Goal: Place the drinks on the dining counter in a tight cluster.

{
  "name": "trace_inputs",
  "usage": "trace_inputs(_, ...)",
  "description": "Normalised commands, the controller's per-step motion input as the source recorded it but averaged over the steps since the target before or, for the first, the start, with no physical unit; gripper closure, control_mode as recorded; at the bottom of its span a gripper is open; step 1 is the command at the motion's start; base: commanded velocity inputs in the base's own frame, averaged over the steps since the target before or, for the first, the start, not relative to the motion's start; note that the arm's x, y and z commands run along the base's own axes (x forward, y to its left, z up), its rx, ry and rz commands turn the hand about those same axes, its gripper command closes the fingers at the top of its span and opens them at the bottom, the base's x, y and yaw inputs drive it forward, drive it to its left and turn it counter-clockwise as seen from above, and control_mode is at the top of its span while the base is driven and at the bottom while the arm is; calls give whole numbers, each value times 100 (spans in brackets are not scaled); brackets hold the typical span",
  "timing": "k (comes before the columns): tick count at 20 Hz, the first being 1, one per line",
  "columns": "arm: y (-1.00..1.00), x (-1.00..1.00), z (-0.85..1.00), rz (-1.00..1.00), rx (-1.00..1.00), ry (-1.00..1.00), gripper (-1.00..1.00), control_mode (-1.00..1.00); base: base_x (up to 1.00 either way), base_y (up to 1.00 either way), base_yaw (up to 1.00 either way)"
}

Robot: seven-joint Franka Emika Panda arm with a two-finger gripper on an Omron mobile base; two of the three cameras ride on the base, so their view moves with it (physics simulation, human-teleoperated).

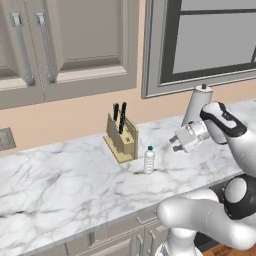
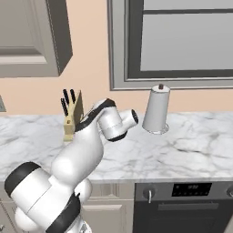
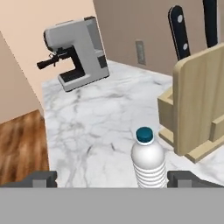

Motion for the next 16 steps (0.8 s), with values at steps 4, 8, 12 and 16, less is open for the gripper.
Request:
trace_inputs(4, 29, 28, -57, 1, 0, -1, -100, -100, 0, 0, 0)
trace_inputs(8, 18, 31, -43, 0, 0, -2, -100, -100, 0, 0, 0)
trace_inputs(12, 2, 27, -41, 0, 0, 0, -100, -100, 0, 0, 0)
trace_inputs(16, 9, 15, -14, 0, 0, -2, -100, -100, 0, 0, 0)
